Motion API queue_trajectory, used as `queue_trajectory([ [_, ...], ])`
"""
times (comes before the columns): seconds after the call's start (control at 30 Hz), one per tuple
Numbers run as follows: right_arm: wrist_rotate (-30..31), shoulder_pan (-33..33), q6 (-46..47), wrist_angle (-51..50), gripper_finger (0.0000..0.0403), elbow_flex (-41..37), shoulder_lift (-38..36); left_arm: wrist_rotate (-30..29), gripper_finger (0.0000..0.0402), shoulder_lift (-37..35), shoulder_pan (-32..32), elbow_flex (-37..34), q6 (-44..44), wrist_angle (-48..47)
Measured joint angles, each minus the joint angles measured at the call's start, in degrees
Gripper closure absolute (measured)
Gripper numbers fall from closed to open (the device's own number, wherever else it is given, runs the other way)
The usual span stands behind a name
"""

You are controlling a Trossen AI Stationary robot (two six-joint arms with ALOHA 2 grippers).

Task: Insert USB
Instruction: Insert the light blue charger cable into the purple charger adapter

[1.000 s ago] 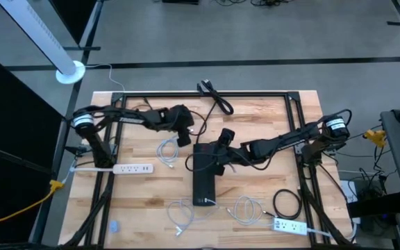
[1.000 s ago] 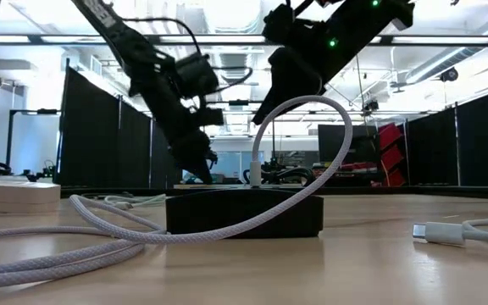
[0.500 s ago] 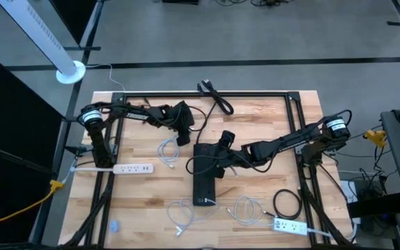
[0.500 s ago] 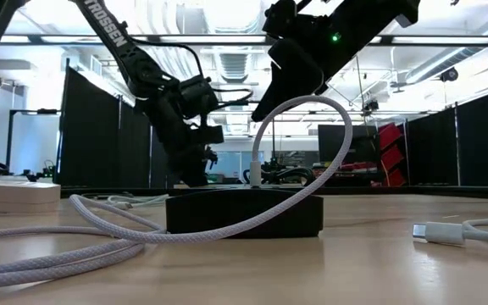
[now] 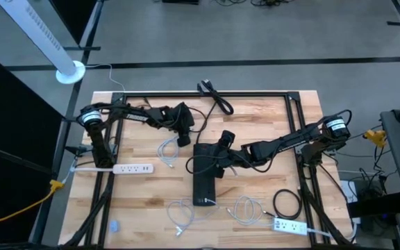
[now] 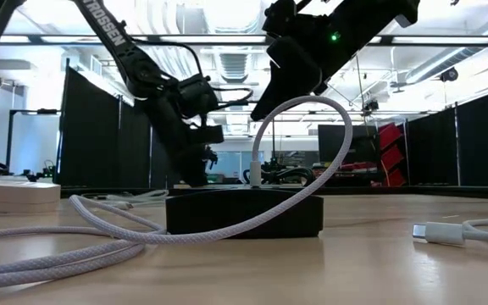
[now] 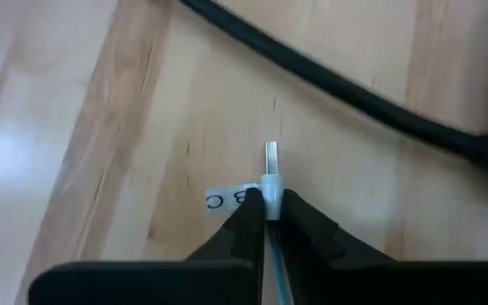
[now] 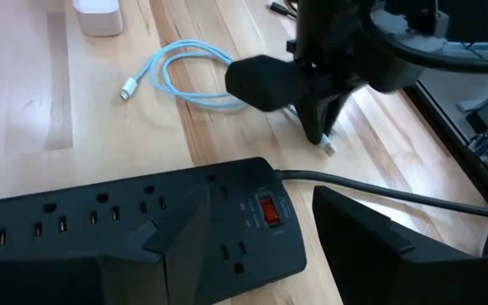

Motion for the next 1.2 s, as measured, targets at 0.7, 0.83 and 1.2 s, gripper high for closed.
queue_trajectory([
  [0.7, -4.5, -0.9, -15.4, 35.1, 0.0208, -0.2, 6.7, 10.2, 0.0385, -45.0, -17.1, -38.9, -11.8, 61.4],
  [0.83, -8.1, -1.1, -16.2, 51.3, 0.0208, -0.2, 11.2, 10.3, 0.0385, -46.0, -18.2, -39.1, -12.1, 62.1],
  [1.2, -7.9, -1.4, -17.6, 59.7, 0.0208, 8.2, 20.7, 10.4, 0.0385, -43.0, -19.5, -39.1, -13.5, 64.6],
])
